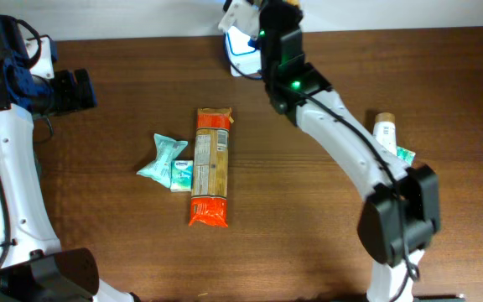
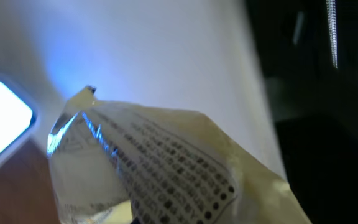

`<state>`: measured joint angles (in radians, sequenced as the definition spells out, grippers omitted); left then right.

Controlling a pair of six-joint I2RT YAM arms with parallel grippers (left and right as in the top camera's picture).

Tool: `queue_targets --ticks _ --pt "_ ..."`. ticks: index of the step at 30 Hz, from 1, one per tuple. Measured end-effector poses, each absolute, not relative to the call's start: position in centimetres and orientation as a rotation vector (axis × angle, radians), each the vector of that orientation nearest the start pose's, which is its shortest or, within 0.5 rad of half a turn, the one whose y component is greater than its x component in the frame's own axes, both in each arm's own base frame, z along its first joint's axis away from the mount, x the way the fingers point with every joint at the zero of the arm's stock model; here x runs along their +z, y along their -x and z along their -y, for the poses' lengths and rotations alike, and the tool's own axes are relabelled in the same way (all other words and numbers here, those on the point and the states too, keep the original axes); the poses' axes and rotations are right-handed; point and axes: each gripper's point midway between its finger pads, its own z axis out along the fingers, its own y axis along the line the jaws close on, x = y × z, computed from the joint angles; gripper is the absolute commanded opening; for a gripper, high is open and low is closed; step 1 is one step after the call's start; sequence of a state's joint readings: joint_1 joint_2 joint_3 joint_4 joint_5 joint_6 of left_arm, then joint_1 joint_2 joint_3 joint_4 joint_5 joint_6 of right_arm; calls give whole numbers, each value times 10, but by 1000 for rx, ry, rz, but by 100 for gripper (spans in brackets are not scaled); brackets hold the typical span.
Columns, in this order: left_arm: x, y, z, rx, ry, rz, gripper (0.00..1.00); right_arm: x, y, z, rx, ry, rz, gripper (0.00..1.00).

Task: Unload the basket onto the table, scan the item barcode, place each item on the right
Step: 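Lift the snack bag and carry it to the scanner, right gripper, then carry the snack bag to the right table side and release it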

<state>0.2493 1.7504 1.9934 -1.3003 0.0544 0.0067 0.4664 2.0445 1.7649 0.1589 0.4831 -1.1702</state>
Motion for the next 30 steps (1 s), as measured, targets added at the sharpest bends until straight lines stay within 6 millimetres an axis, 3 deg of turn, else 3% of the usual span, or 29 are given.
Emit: queue_targets --ticks 1,3,6,12,18,21,24,30 --pt "276 -400 -92 17 300 -2612 99 305 -597 -210 -991 1027 -1398 4" --pt "276 -400 -92 16 299 -2610 99 274 -614 -218 -1157 1150 -1292 4" --pt "276 -400 -92 16 299 -2610 99 246 -622 -224 -1238 1282 -1234 4" --pt "276 -400 -92 16 299 -2610 99 243 -623 -229 -1318 1429 -1120 4" --pt "276 -400 -92 16 299 -2610 99 226 -622 -247 -1344 1644 -923 4" --pt "276 -401 -92 16 299 -2610 99 228 -626 -253 -1358 1618 -857 4" --pt "276 -400 -92 16 299 -2610 99 212 -630 -254 -1347 1652 -834 4" --pt "276 -400 -92 16 299 -2610 99 221 -636 -249 -1363 1595 -807 4"
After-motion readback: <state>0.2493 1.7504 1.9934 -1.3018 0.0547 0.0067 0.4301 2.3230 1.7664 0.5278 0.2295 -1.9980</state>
